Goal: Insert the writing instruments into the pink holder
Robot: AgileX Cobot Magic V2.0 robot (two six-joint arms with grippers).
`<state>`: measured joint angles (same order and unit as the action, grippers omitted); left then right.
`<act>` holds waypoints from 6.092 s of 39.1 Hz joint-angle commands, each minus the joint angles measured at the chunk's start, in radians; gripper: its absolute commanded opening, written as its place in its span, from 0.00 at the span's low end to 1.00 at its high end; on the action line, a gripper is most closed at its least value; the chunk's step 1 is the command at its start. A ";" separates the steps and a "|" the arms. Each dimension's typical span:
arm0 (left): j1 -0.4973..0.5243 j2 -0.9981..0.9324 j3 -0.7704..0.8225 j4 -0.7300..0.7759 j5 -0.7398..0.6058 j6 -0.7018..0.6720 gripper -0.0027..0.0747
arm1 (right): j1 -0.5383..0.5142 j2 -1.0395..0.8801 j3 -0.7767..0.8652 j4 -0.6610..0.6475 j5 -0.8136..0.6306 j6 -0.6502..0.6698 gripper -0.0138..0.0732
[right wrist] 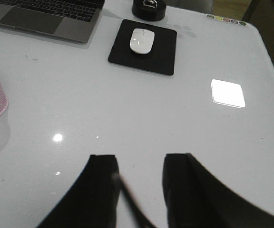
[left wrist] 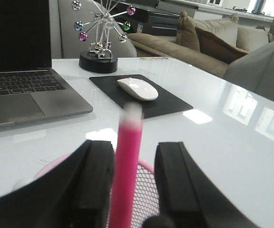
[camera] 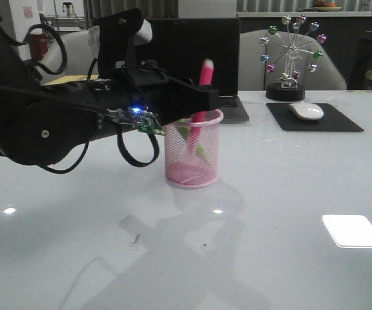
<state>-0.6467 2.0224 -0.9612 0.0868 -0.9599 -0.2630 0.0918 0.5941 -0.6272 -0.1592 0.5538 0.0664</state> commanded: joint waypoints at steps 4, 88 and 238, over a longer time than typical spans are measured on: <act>0.006 -0.051 -0.019 -0.008 -0.105 0.006 0.47 | -0.007 0.000 -0.029 -0.018 -0.073 -0.007 0.58; 0.576 -1.460 0.482 0.141 1.124 -0.001 0.47 | -0.007 0.000 -0.029 -0.018 -0.073 -0.007 0.58; 0.576 -1.479 0.482 0.120 1.124 -0.001 0.46 | -0.008 -0.621 0.610 0.167 -0.437 -0.007 0.23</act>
<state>-0.0726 0.5424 -0.4495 0.2107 0.2456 -0.2640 0.0918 -0.0087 -0.0132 0.0072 0.2176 0.0664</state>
